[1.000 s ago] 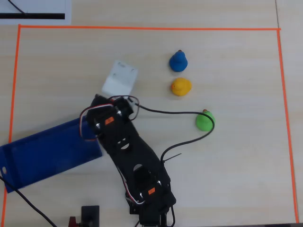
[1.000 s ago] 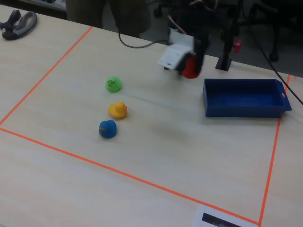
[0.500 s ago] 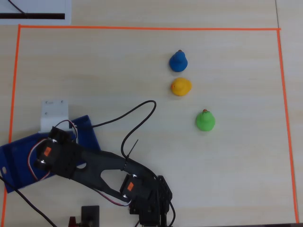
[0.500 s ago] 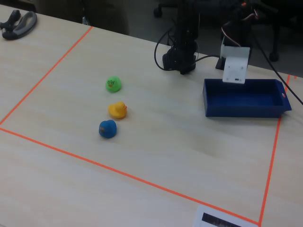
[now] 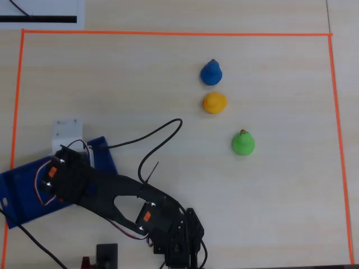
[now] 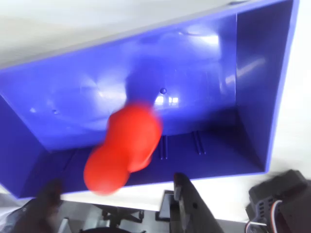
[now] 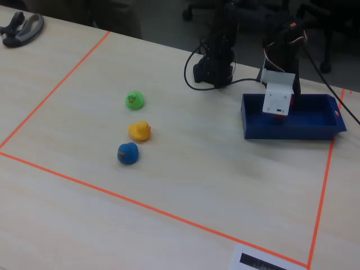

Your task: Grasp red duck and put it into box.

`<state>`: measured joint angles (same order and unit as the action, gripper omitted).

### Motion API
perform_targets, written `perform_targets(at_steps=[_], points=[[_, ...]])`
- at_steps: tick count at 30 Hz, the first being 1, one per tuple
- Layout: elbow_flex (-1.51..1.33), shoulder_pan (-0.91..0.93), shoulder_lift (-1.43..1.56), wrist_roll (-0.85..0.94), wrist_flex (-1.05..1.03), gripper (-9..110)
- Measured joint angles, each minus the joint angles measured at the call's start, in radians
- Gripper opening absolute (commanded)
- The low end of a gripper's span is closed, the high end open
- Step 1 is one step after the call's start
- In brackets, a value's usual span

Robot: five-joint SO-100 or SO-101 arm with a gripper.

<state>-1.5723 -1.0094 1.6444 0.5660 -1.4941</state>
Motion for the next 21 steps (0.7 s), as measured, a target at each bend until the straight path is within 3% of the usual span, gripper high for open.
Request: perform_targets(at_steps=[4,7,12,17,21], points=[[0.029,0.138,0.086,0.046,-0.04,23],[0.063,0.302,0.183,0.107,-0.043,0],[-0.067,0.673,0.407,0.221,0.247,0],[-0.477,0.982,0.683,0.396,0.658,0],[-0.879,1.092,0.94,0.525,0.979,0]])
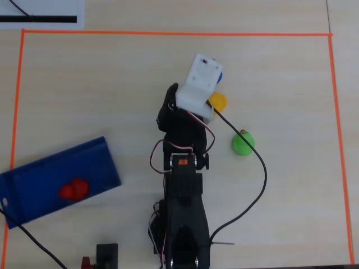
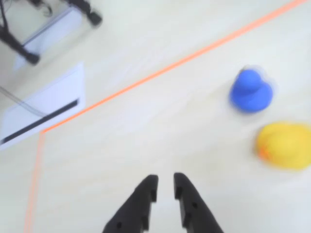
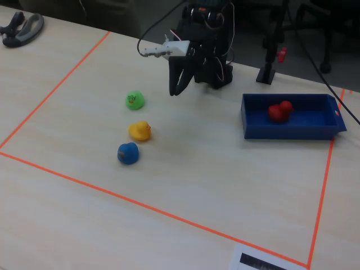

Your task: Grasp red duck and put it into box.

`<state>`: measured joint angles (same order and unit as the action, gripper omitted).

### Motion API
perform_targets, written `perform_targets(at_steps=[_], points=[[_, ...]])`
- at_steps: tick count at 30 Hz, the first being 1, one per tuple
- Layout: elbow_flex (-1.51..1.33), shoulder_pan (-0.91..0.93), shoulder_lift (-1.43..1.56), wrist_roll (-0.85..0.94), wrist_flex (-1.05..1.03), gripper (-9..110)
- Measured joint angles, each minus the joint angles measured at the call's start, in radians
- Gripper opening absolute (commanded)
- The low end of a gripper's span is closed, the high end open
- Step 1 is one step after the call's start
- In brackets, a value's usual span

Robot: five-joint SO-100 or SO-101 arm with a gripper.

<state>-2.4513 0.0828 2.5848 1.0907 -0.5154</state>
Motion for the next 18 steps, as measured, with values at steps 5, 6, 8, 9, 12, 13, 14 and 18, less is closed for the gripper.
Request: perform_targets(at_steps=[5,6,8,9,12,13,14,18], points=[[-0.413,0.055,0.321,0.192,0.293,0],[-0.453,0.066,0.367,0.213,0.316,0],[-0.515,0.087,0.437,0.233,0.337,0],[-0.548,0.087,0.468,0.235,0.337,0],[-0.643,0.074,0.552,0.236,0.33,0],[-0.661,0.072,0.577,0.236,0.31,0],[-0.666,0.072,0.598,0.236,0.278,0],[-0.666,0.069,0.692,0.236,0.101,0]])
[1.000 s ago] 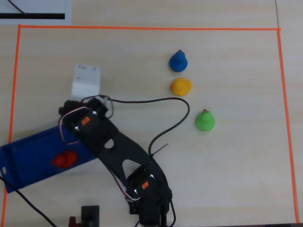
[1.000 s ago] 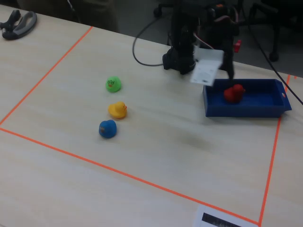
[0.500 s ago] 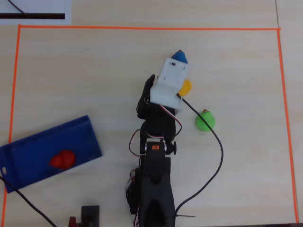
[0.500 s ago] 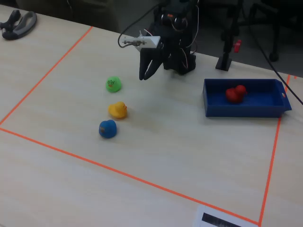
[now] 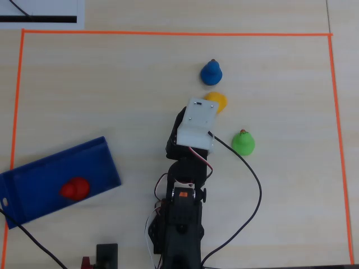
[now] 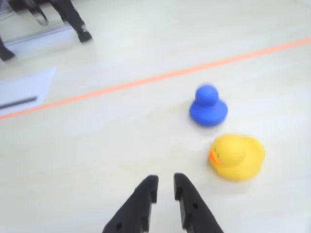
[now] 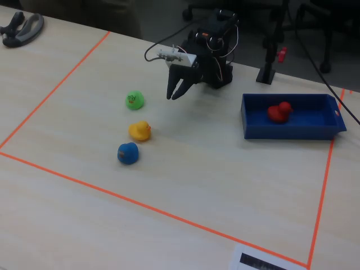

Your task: Grasp red duck and put it into box.

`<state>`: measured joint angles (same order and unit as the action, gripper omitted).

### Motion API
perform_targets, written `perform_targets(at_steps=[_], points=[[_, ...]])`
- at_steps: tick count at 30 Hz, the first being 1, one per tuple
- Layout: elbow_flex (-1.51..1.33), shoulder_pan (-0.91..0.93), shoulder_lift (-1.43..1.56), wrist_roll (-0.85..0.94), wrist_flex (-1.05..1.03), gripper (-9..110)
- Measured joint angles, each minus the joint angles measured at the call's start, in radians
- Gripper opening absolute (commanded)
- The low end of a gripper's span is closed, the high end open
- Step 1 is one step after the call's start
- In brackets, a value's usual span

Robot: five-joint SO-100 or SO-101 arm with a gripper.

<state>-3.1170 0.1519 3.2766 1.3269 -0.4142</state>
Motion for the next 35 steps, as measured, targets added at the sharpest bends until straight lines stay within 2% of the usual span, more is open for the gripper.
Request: perform_targets(at_steps=[9,12,35], points=[[0.0,-0.006,0.028,0.046,-0.715,0],[0.0,-0.006,0.029,0.048,-0.873,0],[0.002,-0.008,0.046,0.038,-0.89,1]])
